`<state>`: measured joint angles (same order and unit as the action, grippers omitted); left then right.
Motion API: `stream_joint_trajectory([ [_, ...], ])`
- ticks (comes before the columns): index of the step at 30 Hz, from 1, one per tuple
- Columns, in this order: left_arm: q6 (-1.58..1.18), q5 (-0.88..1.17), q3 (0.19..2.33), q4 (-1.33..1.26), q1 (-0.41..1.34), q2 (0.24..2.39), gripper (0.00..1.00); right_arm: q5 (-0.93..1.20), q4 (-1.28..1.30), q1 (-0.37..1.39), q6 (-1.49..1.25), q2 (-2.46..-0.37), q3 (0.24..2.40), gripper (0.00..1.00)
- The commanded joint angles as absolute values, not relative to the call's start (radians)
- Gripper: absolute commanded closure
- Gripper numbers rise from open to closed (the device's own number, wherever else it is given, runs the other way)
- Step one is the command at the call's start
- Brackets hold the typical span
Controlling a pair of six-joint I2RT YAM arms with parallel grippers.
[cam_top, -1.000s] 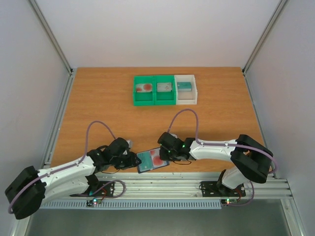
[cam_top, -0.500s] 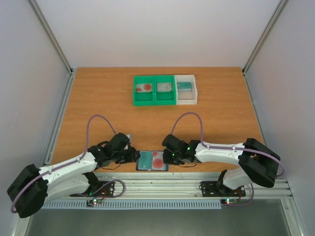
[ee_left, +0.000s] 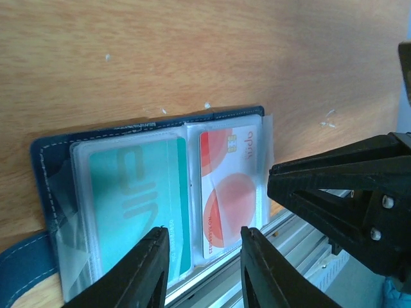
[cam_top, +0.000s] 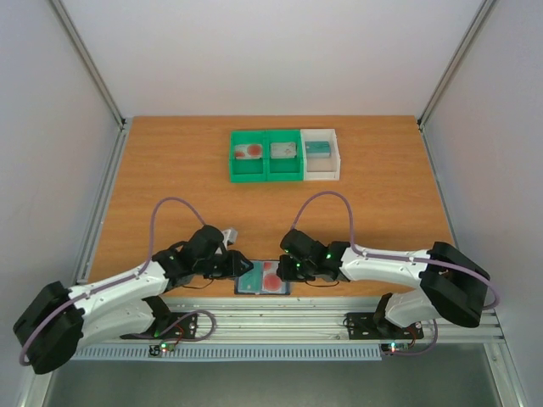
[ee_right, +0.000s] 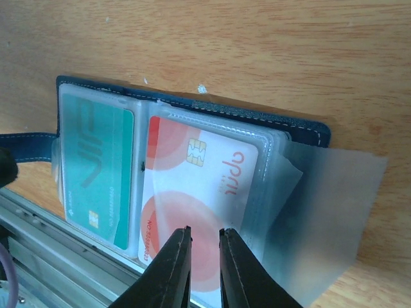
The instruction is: Take the credit cards out of the card holder
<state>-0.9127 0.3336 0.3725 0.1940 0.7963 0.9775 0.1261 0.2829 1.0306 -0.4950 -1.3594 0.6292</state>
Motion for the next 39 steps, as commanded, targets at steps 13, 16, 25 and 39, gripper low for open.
stream_joint_trajectory([
  [13, -0.95, 0.364, 0.346, -0.041, 0.835, 1.158, 0.68, 0.121, 0.221, 1.031, -0.487, -1.441, 0.607, 0.86],
  [16, -0.95, 0.359, 0.341, -0.049, 0.835, 1.171, 0.69, 0.125, 0.212, 1.031, -0.494, -1.462, 0.606, 0.86],
  [25, -0.976, 0.359, 0.315, -0.121, 0.845, 1.223, 0.71, 0.128, 0.193, 1.031, -0.511, -1.478, 0.58, 0.88],
  [39, -1.017, 0.353, 0.327, -0.149, 0.858, 1.276, 0.74, 0.132, 0.189, 1.031, -0.514, -1.489, 0.577, 0.88],
])
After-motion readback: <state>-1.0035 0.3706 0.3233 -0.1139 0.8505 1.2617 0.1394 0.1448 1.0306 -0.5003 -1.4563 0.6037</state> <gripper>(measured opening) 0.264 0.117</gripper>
